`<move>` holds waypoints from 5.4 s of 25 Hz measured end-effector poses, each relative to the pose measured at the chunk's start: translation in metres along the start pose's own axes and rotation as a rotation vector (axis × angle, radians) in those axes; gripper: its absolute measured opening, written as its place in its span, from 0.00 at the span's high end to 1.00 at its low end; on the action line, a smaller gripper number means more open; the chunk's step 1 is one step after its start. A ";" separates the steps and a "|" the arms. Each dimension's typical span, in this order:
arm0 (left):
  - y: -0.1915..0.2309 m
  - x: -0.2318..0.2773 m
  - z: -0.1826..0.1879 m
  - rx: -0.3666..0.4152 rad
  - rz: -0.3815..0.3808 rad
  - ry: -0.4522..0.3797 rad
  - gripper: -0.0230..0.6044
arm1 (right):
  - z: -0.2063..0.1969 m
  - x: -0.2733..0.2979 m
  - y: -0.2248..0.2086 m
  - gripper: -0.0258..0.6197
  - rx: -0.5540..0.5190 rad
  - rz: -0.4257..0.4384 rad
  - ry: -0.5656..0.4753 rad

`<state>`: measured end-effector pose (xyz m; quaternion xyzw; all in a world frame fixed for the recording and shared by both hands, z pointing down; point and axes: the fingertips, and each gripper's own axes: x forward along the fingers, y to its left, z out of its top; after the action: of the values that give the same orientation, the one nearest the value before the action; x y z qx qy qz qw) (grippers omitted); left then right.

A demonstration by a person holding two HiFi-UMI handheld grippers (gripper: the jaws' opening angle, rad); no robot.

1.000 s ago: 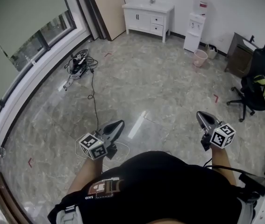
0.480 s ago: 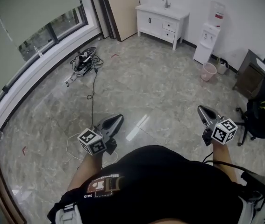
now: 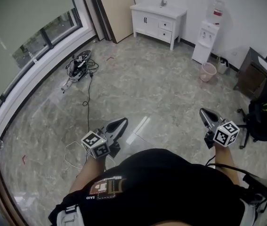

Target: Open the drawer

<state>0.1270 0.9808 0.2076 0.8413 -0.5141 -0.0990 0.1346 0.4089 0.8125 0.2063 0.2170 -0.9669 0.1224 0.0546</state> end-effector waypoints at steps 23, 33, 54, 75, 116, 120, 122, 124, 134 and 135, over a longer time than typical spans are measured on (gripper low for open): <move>0.288 0.154 0.104 0.005 -0.261 0.077 0.97 | 0.068 0.220 -0.099 0.96 0.058 -0.285 -0.084; 0.324 0.239 0.094 -0.019 -0.268 0.086 0.97 | 0.071 0.246 -0.184 0.96 0.094 -0.290 -0.078; 0.249 0.545 0.086 -0.028 -0.223 0.078 0.97 | 0.132 0.222 -0.486 0.96 0.094 -0.133 -0.078; 0.388 0.727 0.116 -0.022 -0.405 0.132 0.97 | 0.174 0.295 -0.616 0.96 0.091 -0.363 -0.074; 0.596 1.046 0.166 -0.036 -0.232 0.093 0.97 | 0.296 0.536 -0.978 0.96 0.058 -0.178 -0.042; 0.586 1.097 0.160 -0.034 -0.228 0.100 0.97 | 0.301 0.529 -1.028 0.96 0.066 -0.166 -0.030; 0.586 1.119 0.159 -0.038 -0.225 0.096 0.97 | 0.302 0.526 -1.052 0.96 0.073 -0.165 -0.027; 0.586 1.138 0.155 -0.042 -0.229 0.098 0.97 | 0.302 0.525 -1.072 0.96 0.076 -0.169 -0.026; 0.646 1.206 0.157 -0.061 -0.285 0.130 0.97 | 0.308 0.567 -1.130 0.96 0.102 -0.240 -0.022; 0.656 1.212 0.160 -0.064 -0.296 0.130 0.97 | 0.311 0.577 -1.134 0.96 0.100 -0.250 -0.022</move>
<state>0.0758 -0.4057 0.2381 0.9078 -0.3714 -0.0794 0.1781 0.3642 -0.4957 0.2398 0.3395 -0.9256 0.1604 0.0479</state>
